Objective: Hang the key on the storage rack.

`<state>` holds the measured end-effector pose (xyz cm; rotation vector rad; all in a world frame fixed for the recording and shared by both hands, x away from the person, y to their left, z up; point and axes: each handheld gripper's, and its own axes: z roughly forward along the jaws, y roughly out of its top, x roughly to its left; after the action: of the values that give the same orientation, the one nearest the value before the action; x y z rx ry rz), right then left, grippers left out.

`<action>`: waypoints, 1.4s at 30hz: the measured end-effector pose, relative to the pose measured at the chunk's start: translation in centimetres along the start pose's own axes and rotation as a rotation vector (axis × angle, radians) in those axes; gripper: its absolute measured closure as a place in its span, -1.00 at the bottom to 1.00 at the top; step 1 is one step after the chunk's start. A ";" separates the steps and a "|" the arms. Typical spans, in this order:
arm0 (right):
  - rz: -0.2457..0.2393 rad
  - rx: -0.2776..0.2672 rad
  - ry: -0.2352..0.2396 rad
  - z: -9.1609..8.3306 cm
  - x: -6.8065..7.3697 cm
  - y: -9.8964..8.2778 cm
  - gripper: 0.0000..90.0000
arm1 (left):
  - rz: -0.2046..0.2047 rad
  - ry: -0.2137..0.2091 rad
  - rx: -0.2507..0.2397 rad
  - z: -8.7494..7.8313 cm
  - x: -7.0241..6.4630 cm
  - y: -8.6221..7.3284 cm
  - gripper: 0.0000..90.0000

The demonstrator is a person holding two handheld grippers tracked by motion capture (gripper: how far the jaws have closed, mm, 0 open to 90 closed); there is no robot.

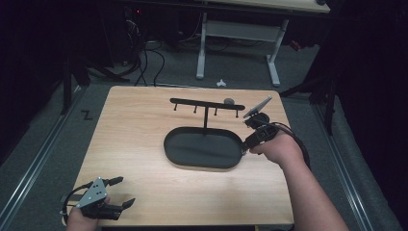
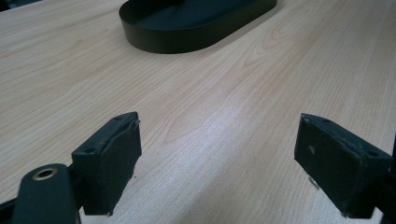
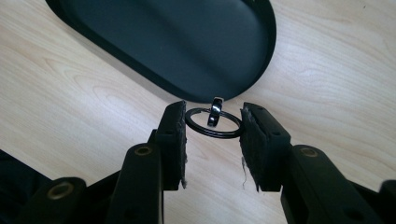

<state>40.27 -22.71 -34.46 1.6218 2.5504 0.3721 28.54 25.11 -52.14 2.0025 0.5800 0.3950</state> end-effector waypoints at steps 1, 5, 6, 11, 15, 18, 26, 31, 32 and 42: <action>0.003 -0.003 0.000 -0.1 -0.1 0.2 0.37 | 0.001 0.000 0.002 0.0 0.0 0.0 -0.66; 0.010 -0.013 -0.002 -0.3 -0.5 1.7 0.37 | 0.002 0.002 0.005 0.0 -0.1 0.0 -0.66; 0.010 -0.013 -0.002 -0.3 -0.5 1.7 0.37 | 0.003 0.002 0.005 0.0 -0.1 0.0 -0.66; 0.032 -0.036 0.003 -0.8 -0.9 2.8 0.37 | -0.004 0.005 0.000 -0.2 0.1 -0.1 -0.66; 0.036 -0.037 -0.001 -1.1 -1.1 3.6 0.37 | -0.001 0.003 0.000 -0.2 0.1 -0.1 -0.66; 0.039 -0.047 0.000 -1.2 -1.0 4.3 0.37 | -0.002 0.004 0.000 -0.2 0.1 -0.1 -0.66; 0.024 -0.053 -0.013 -1.6 -0.4 6.0 0.38 | -0.007 0.008 -0.002 -0.3 0.2 -0.2 -0.66; 0.020 -0.063 -0.030 -1.9 -0.4 7.0 0.38 | -0.007 0.010 0.000 -0.4 0.2 -0.3 -0.66; 0.035 -0.066 -0.027 -1.9 -0.4 7.2 0.38 | -0.008 0.012 -0.001 -0.5 0.2 -0.3 -0.66; 0.054 -0.059 -0.041 -1.2 -0.4 8.6 0.38 | -0.014 0.014 -0.007 -0.6 0.2 -0.4 -0.66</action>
<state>47.73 -19.78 -31.16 1.6628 2.4465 0.4101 28.30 25.82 -52.23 1.9891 0.6001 0.4020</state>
